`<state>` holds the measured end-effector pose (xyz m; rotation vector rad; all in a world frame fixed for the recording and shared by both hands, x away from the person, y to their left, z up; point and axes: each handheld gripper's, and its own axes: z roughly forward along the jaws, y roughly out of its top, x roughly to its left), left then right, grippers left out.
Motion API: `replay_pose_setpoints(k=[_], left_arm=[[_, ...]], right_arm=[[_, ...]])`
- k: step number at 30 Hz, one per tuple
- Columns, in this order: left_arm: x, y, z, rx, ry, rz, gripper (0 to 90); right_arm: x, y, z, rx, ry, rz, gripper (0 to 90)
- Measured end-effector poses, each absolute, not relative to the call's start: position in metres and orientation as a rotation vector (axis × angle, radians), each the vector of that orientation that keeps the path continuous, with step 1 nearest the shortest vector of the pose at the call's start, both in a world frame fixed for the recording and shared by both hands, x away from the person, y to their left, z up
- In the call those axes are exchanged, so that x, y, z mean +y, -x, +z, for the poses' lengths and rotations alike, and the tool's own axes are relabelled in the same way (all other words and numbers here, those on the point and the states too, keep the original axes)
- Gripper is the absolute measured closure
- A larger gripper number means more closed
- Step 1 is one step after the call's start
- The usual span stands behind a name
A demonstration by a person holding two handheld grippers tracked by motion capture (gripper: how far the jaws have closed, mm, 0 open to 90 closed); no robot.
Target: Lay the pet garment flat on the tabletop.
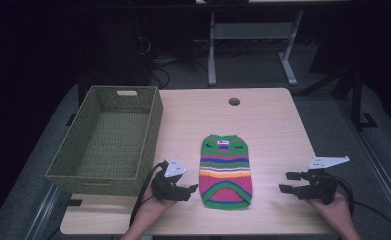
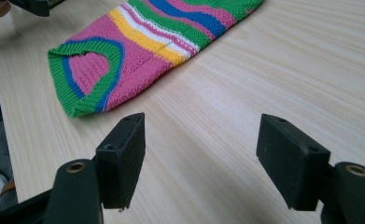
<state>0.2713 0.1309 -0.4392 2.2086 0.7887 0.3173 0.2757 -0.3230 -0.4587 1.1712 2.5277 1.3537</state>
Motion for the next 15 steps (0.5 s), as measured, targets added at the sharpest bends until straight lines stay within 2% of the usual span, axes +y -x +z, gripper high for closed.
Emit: replay_pose_setpoints(k=[13,15], left_arm=[[0.136,-0.244,-0.446,0.766,-2.193,0.297,26.7],[0.133,-0.243,-0.443,0.745,-2.201,0.357,26.3]], right_arm=[[-0.324,-0.247,-0.463,2.438,-1.214,1.428,27.5],[-0.322,-0.243,-0.463,2.417,-1.21,1.453,27.5]])
